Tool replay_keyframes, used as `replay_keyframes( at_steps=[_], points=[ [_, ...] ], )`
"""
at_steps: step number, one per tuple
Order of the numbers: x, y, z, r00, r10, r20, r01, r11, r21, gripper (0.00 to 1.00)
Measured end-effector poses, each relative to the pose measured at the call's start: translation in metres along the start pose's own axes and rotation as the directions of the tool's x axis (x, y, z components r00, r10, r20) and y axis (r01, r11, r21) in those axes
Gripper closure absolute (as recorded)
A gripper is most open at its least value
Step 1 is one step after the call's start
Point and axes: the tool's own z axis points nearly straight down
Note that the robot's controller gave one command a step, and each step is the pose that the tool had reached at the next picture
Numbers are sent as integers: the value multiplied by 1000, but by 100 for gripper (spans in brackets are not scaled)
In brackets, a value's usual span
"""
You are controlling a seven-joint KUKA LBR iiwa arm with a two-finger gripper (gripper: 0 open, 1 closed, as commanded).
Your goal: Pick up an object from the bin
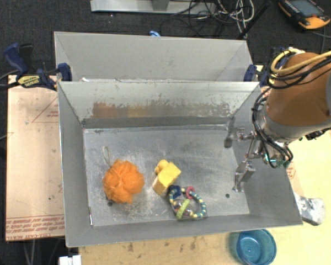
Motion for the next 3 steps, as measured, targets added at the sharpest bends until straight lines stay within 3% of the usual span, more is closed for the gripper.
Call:
replay_keyframes(
  at_steps=[1, 2, 3],
  points=[
    [-1, 0, -2, 1000, -1, 5, 1, 1000, 1, 0],
    [-3, -12, -24, 988, -155, 3, 155, 988, -1, 0],
    [7, -1, 2, 959, -282, 16, 282, 959, 8, 0]
  ],
)
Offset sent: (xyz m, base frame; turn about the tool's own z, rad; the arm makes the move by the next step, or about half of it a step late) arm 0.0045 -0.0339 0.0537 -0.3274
